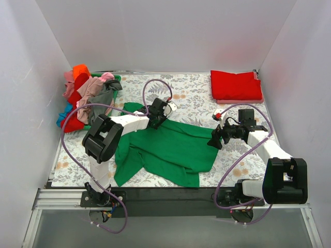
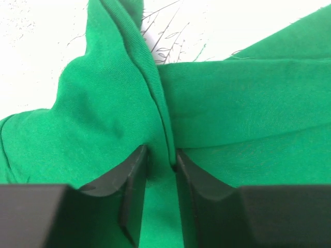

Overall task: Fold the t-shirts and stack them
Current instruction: Flatten the tshirt out

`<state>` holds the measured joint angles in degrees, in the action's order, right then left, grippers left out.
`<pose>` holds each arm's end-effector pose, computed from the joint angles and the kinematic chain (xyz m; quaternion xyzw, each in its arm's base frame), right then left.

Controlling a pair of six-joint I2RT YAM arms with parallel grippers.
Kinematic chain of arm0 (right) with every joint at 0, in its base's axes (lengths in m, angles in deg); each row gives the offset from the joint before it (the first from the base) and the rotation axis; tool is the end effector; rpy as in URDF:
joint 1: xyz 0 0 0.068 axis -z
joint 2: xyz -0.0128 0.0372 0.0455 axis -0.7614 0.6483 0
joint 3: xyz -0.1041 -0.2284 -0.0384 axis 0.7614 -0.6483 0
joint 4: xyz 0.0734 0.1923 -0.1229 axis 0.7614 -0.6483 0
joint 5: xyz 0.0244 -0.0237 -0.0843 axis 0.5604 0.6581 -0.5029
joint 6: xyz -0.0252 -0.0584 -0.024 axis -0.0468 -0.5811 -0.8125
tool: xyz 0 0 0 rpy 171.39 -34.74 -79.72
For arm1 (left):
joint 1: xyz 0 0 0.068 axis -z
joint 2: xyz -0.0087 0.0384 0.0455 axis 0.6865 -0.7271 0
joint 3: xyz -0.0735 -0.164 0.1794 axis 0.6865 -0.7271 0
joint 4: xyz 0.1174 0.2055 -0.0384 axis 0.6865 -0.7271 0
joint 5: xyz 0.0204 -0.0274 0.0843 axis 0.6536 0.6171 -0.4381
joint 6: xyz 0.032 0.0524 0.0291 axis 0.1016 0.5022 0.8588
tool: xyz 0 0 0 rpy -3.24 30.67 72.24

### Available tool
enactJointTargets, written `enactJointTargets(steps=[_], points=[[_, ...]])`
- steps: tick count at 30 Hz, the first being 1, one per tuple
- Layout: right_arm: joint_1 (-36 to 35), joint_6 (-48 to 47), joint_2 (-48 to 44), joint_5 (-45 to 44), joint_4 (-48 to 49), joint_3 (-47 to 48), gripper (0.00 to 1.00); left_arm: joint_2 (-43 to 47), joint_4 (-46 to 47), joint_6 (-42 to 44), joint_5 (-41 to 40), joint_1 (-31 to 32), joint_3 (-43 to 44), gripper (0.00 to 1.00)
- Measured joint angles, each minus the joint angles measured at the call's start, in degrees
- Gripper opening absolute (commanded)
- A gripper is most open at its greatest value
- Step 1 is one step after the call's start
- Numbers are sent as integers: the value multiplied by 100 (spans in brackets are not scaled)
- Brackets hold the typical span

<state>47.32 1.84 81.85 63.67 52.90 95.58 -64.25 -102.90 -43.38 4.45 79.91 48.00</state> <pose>0.2311 0.0468 0.1824 -0.4314 0.7776 0.2384 0.3905 0.3196 -0.2219 0.1364 0.1234 0.9407 -0.0413 0.3132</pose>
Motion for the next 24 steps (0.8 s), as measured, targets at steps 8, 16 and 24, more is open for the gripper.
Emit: enactJointTargets(steps=[8,16,24], points=[[4,-9,4,-13,-17,0,86,2,2,-42,-94,0,0,9],[4,-142,428,-844,-46,133,79,323,44,-170,-24,-2,-105,0],[0,-376,1058,-1753,-94,608,69,549,223,-236,11,-2,-223,0]])
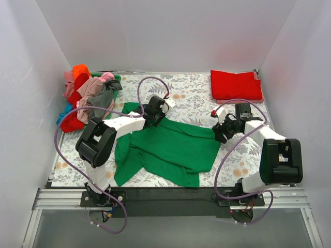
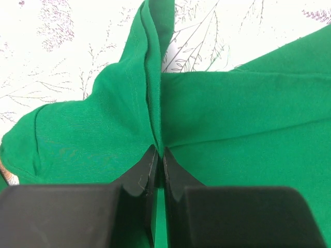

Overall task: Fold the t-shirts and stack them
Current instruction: Flatten the tshirt out

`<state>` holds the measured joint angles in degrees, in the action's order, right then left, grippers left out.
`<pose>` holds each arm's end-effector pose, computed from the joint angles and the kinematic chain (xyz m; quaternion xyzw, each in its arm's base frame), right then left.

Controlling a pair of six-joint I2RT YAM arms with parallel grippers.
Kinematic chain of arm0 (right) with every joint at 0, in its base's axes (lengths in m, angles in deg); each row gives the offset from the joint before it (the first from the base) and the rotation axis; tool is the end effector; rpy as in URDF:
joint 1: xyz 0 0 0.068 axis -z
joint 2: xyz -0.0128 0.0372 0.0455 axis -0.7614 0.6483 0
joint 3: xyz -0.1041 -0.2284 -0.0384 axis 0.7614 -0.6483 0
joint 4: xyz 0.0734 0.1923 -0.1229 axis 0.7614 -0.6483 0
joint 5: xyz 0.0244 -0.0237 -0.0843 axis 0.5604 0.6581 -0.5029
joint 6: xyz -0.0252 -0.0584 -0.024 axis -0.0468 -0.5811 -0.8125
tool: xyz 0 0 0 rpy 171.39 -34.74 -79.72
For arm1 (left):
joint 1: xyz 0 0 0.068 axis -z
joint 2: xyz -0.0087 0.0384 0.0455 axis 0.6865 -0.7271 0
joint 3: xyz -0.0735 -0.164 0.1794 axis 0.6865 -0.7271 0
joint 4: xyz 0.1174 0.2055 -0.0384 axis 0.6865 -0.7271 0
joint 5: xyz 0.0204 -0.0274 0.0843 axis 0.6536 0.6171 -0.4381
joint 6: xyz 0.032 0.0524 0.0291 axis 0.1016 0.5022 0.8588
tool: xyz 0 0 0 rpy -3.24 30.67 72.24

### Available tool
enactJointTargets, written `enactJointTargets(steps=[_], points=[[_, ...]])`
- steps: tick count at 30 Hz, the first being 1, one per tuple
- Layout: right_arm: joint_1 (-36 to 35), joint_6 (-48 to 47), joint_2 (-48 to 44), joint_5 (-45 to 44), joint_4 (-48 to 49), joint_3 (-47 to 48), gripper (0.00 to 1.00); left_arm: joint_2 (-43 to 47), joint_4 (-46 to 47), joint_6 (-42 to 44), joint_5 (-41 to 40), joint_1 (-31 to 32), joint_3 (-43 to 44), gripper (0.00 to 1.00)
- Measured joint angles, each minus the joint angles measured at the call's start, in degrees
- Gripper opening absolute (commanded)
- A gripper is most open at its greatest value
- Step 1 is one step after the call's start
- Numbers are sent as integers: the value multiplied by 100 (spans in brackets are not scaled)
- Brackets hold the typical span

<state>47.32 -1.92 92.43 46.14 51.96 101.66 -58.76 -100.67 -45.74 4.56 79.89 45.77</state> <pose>0.2653 0.0345 0.1607 -0.4280 0.8375 0.1100 0.3215 0.3138 -0.2177 0.1632 0.0969 0.9287 -0.0713 0.3508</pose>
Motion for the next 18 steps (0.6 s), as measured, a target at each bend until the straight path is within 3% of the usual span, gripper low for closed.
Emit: enactJointTargets(steps=[7,10,14,18], points=[[-57,-83,494,-269,-44,251,59,13,37,-17,15,0,-105,0],[-109,-101,575,-332,-59,275,50,52,37,-22,15,-2,-111,0],[-153,-92,597,-404,-116,304,27,157,39,-24,17,-2,-111,0],[-162,50,597,-498,-212,511,24,236,44,-24,17,-7,-111,0]])
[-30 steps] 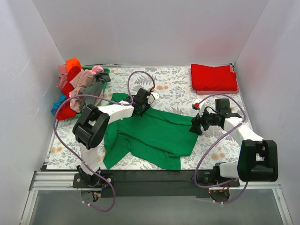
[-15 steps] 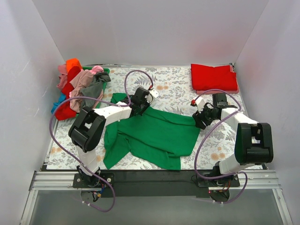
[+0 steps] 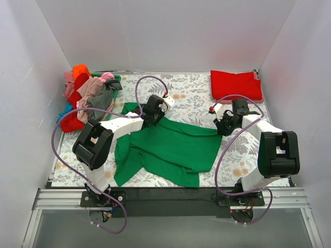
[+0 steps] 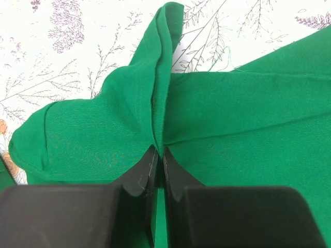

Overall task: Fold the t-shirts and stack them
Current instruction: Flatten the tshirt out

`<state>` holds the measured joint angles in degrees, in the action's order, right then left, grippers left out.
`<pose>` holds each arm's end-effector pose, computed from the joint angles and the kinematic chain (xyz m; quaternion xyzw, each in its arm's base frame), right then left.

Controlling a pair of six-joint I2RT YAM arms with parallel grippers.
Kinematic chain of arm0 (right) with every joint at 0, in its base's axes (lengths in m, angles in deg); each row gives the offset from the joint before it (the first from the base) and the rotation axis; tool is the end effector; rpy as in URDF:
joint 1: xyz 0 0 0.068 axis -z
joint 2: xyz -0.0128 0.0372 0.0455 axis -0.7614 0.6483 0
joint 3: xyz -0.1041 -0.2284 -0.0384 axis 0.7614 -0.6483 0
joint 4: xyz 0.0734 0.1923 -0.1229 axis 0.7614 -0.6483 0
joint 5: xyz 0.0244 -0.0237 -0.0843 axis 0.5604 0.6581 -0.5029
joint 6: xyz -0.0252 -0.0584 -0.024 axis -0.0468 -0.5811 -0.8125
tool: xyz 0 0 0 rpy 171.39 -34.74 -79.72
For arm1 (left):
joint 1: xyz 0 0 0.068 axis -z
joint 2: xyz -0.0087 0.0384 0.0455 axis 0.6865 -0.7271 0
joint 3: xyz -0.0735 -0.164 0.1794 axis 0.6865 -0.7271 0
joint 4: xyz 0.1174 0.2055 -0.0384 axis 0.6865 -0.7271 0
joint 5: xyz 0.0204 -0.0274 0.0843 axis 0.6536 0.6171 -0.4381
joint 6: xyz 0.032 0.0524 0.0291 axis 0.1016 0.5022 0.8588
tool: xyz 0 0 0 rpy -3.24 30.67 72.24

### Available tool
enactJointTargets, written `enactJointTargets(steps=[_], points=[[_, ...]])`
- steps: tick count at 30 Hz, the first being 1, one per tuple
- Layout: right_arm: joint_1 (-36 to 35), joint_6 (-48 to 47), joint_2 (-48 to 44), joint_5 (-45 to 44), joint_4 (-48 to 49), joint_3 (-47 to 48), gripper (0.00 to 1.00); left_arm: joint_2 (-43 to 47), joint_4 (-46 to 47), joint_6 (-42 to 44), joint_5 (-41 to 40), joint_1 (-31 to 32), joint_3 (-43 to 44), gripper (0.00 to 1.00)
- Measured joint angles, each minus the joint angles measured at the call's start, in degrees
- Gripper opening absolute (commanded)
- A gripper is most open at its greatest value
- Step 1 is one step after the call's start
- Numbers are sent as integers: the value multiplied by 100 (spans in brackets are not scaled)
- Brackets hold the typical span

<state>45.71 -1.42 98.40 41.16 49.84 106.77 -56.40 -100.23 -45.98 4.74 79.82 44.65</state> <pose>0.2838 0.0389 0.1543 -0.4276 0.8536 0.0862 0.2848 0.3100 -0.2144 0.1728 0.0928 0.9242 -0.0801 0.3618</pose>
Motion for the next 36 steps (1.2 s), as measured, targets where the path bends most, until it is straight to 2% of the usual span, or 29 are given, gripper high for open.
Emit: enactJointTargets(steps=[1,2,7,11,18,30,36], points=[[0,42,2,-13,-17,74,28,13,0,0,0,-2,0,0],[2,98,2,-31,-39,181,37,24,0,0,0,-4,0,0],[2,354,59,-181,-66,671,41,46,20,-17,2,-35,-13,0],[2,354,118,-129,-136,745,39,46,20,-22,4,-42,-33,0],[-2,-249,72,605,-763,704,38,98,50,-24,28,-70,-101,0],[-24,-354,743,240,-955,695,39,120,61,-42,90,-72,-107,0],[-26,-330,754,168,-925,710,23,125,61,-44,92,-72,-107,0]])
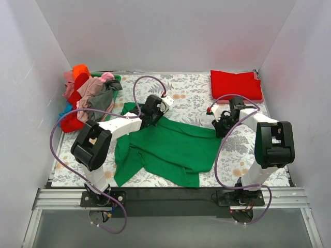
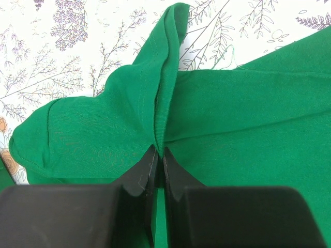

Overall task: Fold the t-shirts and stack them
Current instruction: Flatten the tshirt out

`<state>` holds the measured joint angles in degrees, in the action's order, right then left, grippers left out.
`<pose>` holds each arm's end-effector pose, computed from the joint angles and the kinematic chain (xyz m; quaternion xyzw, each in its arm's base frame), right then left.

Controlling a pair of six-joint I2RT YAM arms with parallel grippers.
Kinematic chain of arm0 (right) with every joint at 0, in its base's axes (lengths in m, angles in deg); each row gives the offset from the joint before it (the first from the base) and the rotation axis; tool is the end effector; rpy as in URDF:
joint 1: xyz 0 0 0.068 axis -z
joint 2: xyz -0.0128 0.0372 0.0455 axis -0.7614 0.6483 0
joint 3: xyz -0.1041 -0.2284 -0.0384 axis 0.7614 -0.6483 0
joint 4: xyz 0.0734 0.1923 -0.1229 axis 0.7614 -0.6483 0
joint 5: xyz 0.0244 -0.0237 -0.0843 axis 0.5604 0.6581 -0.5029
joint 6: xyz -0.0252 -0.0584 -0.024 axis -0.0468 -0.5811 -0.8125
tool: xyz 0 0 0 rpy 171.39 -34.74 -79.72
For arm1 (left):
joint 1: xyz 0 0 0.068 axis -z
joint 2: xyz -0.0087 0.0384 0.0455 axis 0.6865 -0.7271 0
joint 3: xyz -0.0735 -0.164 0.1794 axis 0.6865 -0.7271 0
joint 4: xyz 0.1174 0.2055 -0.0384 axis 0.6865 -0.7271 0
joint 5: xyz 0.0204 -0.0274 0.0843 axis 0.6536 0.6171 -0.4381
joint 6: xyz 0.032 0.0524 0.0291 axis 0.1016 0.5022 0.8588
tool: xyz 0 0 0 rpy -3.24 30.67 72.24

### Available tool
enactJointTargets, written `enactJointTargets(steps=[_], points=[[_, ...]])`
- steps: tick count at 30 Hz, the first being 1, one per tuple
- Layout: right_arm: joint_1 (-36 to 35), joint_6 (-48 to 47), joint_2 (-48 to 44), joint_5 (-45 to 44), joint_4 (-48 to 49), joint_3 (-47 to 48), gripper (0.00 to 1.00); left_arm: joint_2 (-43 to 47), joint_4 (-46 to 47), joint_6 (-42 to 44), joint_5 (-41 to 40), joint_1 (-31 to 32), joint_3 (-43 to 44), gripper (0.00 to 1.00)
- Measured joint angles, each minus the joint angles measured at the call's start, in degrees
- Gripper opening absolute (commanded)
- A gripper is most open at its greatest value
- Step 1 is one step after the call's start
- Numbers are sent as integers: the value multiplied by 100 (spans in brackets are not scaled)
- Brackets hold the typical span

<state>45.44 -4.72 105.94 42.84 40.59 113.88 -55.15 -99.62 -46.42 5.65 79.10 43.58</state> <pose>0.2953 0.0426 0.1432 -0.4483 0.8580 0.1248 0.2173 0.3093 -0.2091 0.1757 0.0854 0.9231 -0.0891 0.3643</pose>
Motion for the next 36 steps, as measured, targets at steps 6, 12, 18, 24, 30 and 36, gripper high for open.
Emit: enactJointTargets(steps=[6,12,18,24,30,36], points=[[0,42,0,-35,13,0,7,31,0,0,0,-2,0,0],[0,44,-105,-37,-136,37,1,149,-17,-2,0,-2,-2,0],[0,-125,-699,48,-640,398,1,588,-79,-31,-2,-31,-2,0],[-2,-291,-1340,177,-1003,640,1,1222,-98,-87,-9,-50,-11,0],[-2,-577,-1950,173,-1757,1338,1,2310,-109,-208,-116,-55,-76,0],[-13,-835,-2177,-39,-2573,3108,1,3327,-109,-306,-245,-55,186,0]])
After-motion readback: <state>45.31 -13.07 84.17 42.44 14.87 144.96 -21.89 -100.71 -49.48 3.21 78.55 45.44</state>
